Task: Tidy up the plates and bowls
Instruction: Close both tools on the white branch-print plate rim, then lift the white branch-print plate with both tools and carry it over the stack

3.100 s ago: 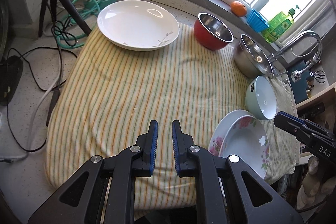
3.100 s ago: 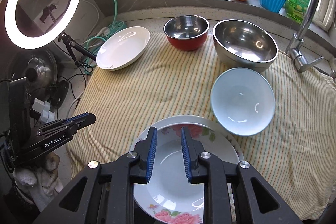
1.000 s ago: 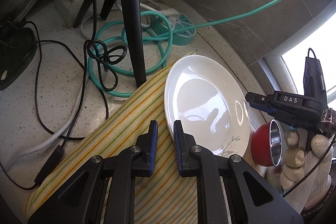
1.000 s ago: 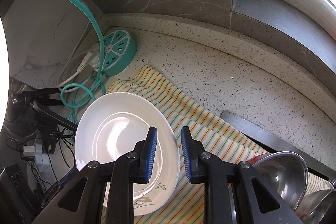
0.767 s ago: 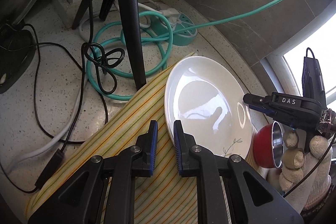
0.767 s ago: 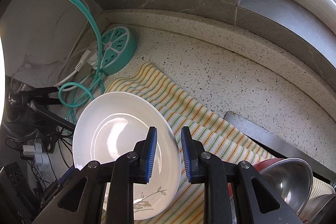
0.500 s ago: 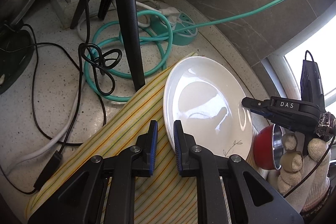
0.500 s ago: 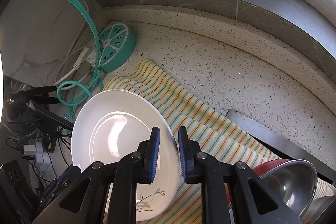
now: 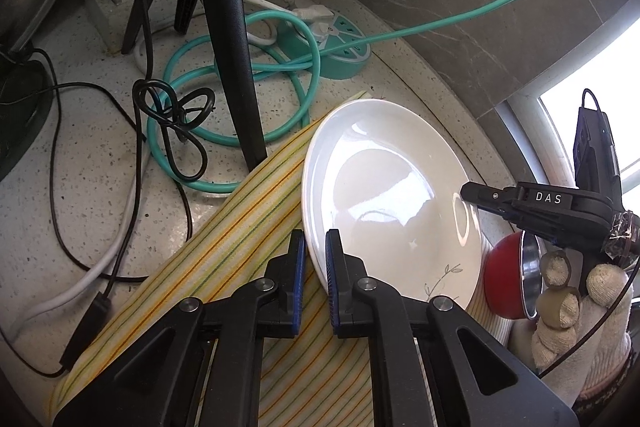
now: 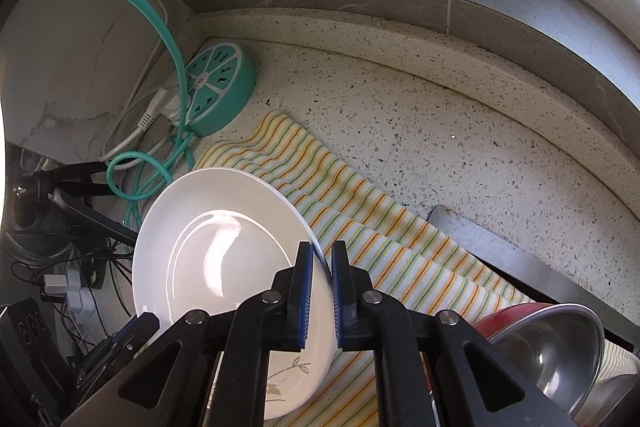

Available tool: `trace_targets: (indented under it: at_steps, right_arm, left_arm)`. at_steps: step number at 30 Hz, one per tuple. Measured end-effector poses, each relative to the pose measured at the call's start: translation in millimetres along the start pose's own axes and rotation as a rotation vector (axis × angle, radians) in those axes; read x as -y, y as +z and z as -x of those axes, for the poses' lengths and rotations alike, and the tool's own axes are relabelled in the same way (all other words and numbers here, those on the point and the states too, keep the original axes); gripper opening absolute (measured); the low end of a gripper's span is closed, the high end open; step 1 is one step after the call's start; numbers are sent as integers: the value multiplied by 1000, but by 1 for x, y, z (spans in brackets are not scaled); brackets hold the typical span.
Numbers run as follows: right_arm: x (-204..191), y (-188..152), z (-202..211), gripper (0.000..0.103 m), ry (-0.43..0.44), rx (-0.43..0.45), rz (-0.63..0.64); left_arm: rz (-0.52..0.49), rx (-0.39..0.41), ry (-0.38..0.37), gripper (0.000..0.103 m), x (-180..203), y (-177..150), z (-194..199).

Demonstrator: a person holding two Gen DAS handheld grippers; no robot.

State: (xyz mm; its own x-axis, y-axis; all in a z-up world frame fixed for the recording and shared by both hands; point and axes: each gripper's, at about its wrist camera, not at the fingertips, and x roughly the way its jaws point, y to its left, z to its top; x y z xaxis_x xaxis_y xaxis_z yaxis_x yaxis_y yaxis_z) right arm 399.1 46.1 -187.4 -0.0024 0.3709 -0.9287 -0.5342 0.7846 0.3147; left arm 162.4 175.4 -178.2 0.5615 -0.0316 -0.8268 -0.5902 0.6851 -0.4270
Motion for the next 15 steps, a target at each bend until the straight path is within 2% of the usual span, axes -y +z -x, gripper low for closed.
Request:
trace_targets:
  at_steps: [15]
  right_arm:
    - [-5, -20, 5, 8, 18, -25, -8]
  left_arm:
    - [-34, 11, -3, 8, -10, -7, 20]
